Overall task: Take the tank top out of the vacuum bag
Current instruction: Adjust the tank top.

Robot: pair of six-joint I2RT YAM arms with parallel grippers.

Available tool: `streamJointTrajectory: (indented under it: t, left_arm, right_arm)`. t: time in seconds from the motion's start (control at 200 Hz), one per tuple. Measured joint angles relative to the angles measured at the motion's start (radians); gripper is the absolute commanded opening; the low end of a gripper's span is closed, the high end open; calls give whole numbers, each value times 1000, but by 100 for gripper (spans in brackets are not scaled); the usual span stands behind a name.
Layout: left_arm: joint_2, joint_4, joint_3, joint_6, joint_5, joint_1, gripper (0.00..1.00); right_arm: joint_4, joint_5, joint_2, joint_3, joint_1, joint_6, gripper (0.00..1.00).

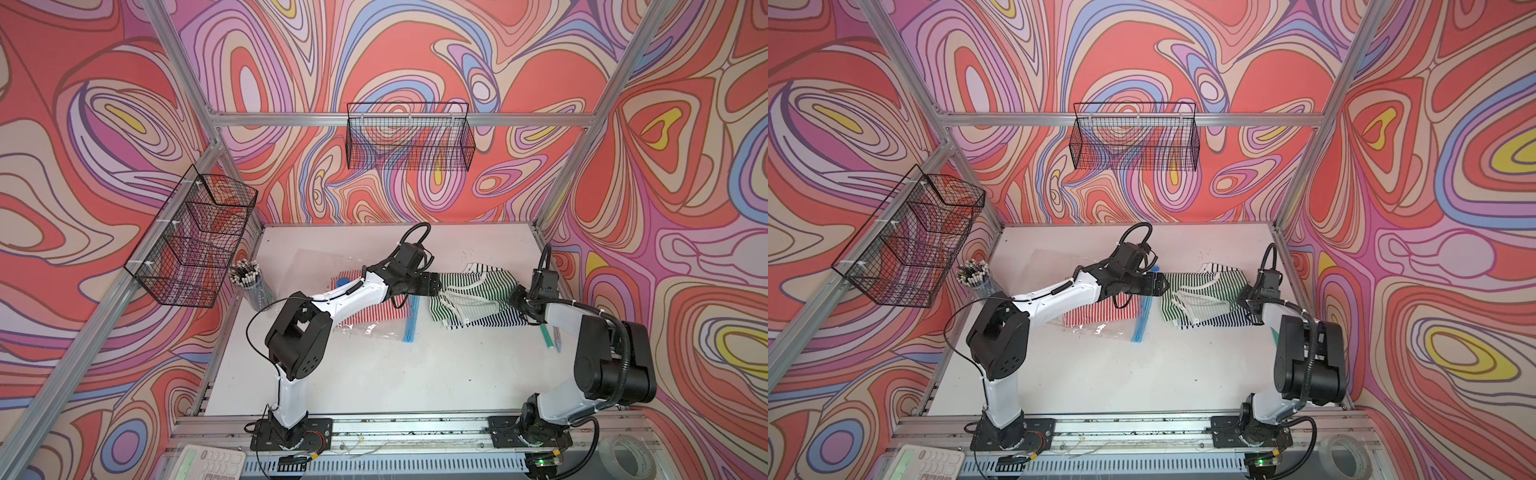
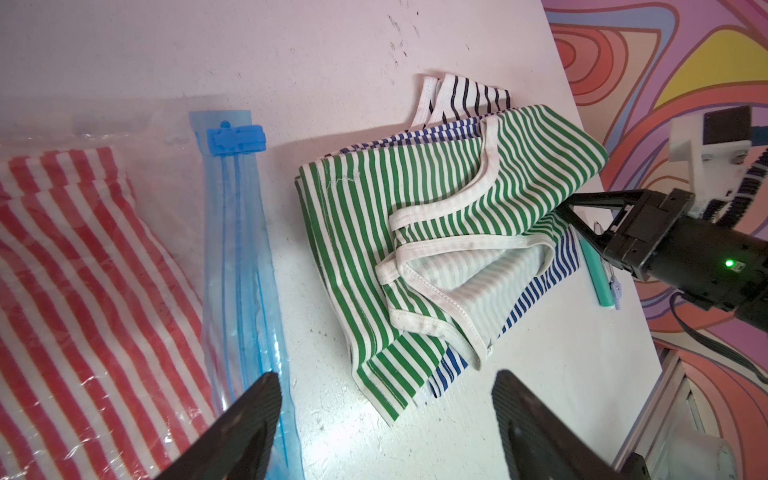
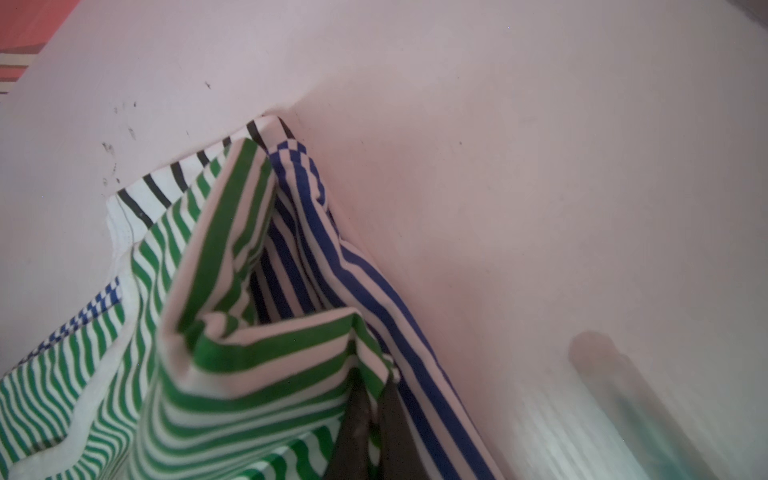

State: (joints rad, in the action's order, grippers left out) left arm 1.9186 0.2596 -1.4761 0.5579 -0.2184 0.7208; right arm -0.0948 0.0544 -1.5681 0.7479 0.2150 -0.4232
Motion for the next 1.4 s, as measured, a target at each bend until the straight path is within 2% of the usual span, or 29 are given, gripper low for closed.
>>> streamJointTrajectory:
  t: [0.426, 0.931, 1.017, 1.082, 1.187, 1.397]
  left_arm:
    - [0, 0, 0, -1, -2, 0, 84]
    - [0, 0, 5, -5, -2, 0, 84]
    - [0, 0, 5, -5, -2, 0, 84]
    - [0, 0, 5, -5, -2, 0, 84]
    - [0, 0, 6, -5, -2, 0, 84]
    - [-18, 8, 21, -9, 12, 0, 85]
  right_arm:
    - [-308, -108, 86, 85, 0, -11, 0]
    - [-517, -154, 187, 99, 0, -7, 0]
    - [-529, -146, 185, 92, 0, -8, 37]
    - [-543, -137, 180, 85, 0, -7, 54]
    - [-565, -124, 179, 82, 0, -1, 67]
    - [-591, -98, 183, 124, 0, 16, 71]
